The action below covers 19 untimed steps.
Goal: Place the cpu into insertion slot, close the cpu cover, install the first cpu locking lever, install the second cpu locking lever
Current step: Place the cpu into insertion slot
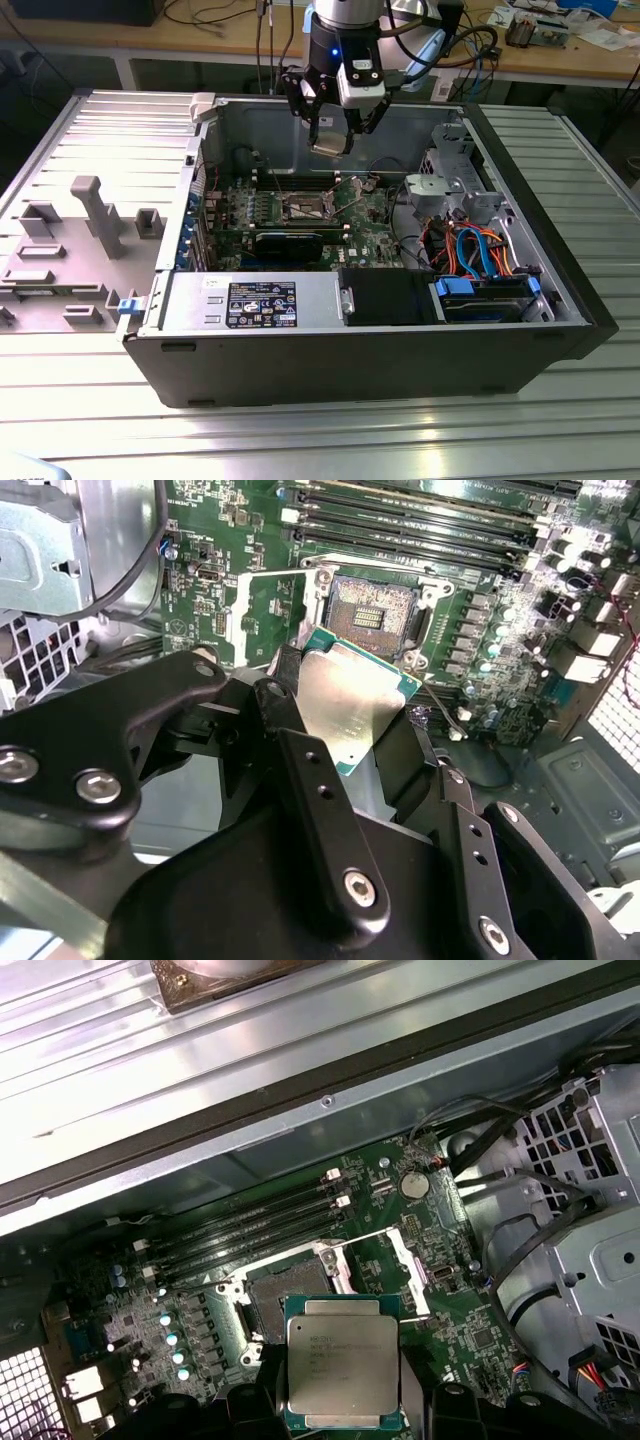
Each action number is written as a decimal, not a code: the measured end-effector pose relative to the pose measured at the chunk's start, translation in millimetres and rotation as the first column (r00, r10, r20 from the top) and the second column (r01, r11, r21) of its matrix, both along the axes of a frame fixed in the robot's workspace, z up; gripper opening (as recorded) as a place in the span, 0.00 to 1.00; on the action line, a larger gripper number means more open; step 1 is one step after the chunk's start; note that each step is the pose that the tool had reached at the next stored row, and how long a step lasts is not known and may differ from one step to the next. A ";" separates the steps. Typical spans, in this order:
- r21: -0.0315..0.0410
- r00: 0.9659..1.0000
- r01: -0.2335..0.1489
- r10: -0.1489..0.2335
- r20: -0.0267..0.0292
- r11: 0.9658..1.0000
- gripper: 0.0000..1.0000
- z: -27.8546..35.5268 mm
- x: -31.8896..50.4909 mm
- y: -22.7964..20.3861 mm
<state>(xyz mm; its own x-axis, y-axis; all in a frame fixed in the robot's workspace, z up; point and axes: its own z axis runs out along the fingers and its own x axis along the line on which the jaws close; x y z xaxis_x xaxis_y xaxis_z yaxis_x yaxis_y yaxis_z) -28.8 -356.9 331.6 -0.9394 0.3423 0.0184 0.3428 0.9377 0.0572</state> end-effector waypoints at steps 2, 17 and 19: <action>0.000 1.000 0.006 -0.006 0.000 1.000 0.54 0.0 0.0 0.0; 0.000 0.992 0.125 -0.125 0.000 0.992 0.54 0.0 0.0 -0.1; 0.000 0.992 0.129 -0.129 0.000 0.992 0.54 0.0 0.0 -0.1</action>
